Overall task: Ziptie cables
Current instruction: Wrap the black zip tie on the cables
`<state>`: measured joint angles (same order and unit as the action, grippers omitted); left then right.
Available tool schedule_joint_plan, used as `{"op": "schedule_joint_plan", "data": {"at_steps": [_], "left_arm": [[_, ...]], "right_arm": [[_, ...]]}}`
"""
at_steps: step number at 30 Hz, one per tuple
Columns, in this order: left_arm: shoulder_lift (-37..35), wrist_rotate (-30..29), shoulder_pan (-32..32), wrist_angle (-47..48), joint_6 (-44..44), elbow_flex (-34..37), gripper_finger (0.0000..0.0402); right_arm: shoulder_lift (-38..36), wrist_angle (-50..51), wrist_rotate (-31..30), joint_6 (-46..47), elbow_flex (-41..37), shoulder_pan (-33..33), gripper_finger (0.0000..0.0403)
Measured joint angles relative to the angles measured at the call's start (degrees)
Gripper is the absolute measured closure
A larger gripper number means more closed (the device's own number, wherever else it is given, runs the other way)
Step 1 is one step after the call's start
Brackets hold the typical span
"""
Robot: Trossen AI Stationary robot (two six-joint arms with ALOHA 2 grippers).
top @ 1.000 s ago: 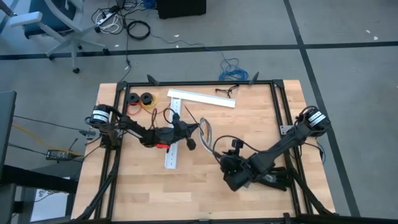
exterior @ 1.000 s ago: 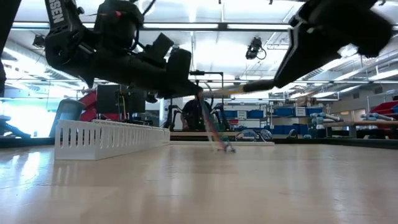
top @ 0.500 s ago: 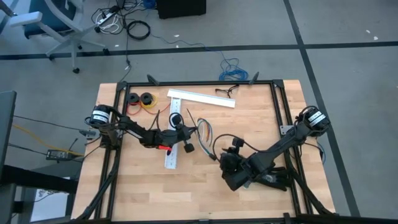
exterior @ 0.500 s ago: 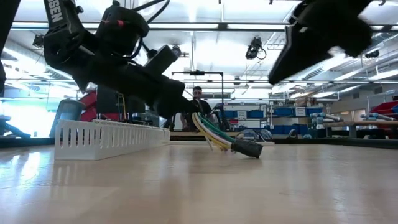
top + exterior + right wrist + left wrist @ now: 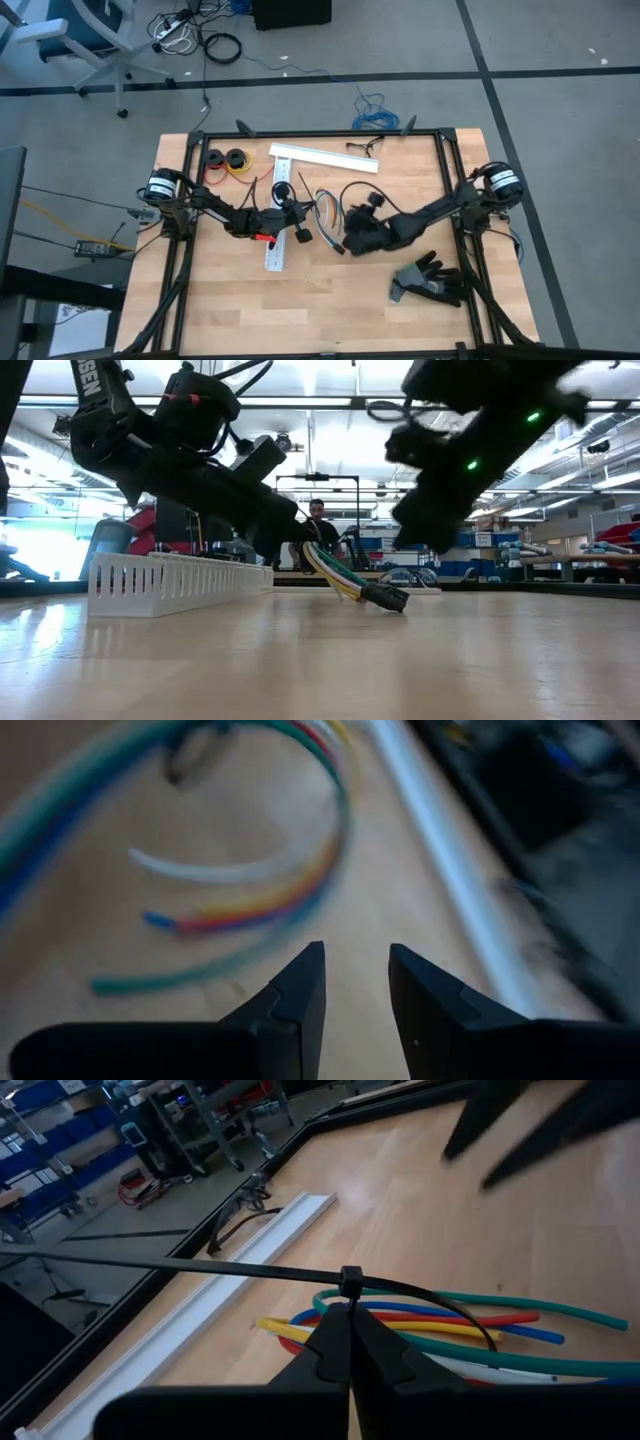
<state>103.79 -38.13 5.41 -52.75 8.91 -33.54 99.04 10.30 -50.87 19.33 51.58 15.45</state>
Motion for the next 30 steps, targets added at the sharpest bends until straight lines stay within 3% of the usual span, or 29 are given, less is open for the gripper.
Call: {"op": "schedule_joint_plan", "data": {"at_steps": [4,7,11,16,18,22,25,30], "left_arm": [[0.0,-0.85,0.0,0.02,-0.13,0.0,0.0398],[0.0,-0.93,0.0,0.12,-0.28,0.02,0.0398],[0.0,-0.88,-0.04,1.02,-0.31,0.02,0.0398],[0.0,1.33,-0.15,1.97,-0.07,0.02,0.0398],[0.0,3.26,-0.15,1.94,0.1,0.02,0.0398],[0.0,7.97,-0.15,1.99,3.15,0.02,0.0398],[0.0,11.46,-0.15,1.98,4.34,0.02,0.0398],[0.0,11.8,-0.15,1.88,4.68,0.02,0.0398]], "right_arm": [[-1.11,-27.92,14.01,-18.56,-6.34,-6.15,0.0304],[-1.88,-41.11,23.2,-26.86,-8.89,-11.93,0.0304],[-2.47,-43.38,36.81,-29.21,-9.19,-22.18,0.0304],[-2.48,-43.31,70.23,-21.6,-9.25,-36.63,0.0304],[-2.48,-44.04,79.36,-17.73,-9.25,-41.07,0.0304],[-2.62,-45.98,83.26,-11.82,-9.28,-44.41,0.0304],[-2.62,-45.83,83.62,-14.51,-9.28,-42.19,0.0304],[-2.62,-45.85,83.85,-17.43,-9.28,-37.99,0.0304]]}}
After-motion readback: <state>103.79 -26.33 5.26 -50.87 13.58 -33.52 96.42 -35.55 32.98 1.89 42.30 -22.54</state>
